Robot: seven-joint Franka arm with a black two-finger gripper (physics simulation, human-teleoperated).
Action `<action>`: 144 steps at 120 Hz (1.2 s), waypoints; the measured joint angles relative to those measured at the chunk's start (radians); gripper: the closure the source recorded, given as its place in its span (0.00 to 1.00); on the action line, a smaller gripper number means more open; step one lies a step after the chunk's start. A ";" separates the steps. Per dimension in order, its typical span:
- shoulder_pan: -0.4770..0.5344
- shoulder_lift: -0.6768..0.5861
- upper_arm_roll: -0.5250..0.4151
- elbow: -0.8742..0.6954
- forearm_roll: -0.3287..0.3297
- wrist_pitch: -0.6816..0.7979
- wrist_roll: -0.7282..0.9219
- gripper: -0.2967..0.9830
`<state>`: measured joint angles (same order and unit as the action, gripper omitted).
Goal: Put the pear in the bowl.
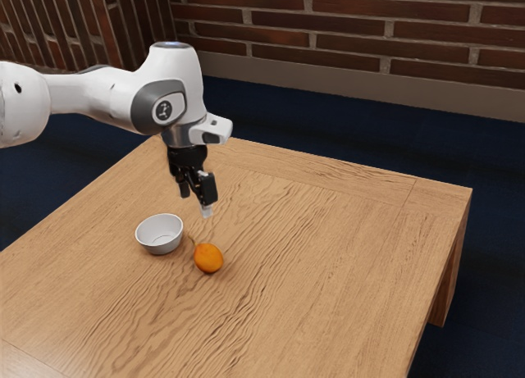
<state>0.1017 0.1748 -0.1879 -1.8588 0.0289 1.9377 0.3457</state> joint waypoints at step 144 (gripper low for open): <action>0.056 0.197 0.000 -0.140 -0.038 0.357 0.638 0.23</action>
<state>0.1579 0.3714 -0.1882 -1.9983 -0.0089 2.2946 0.9838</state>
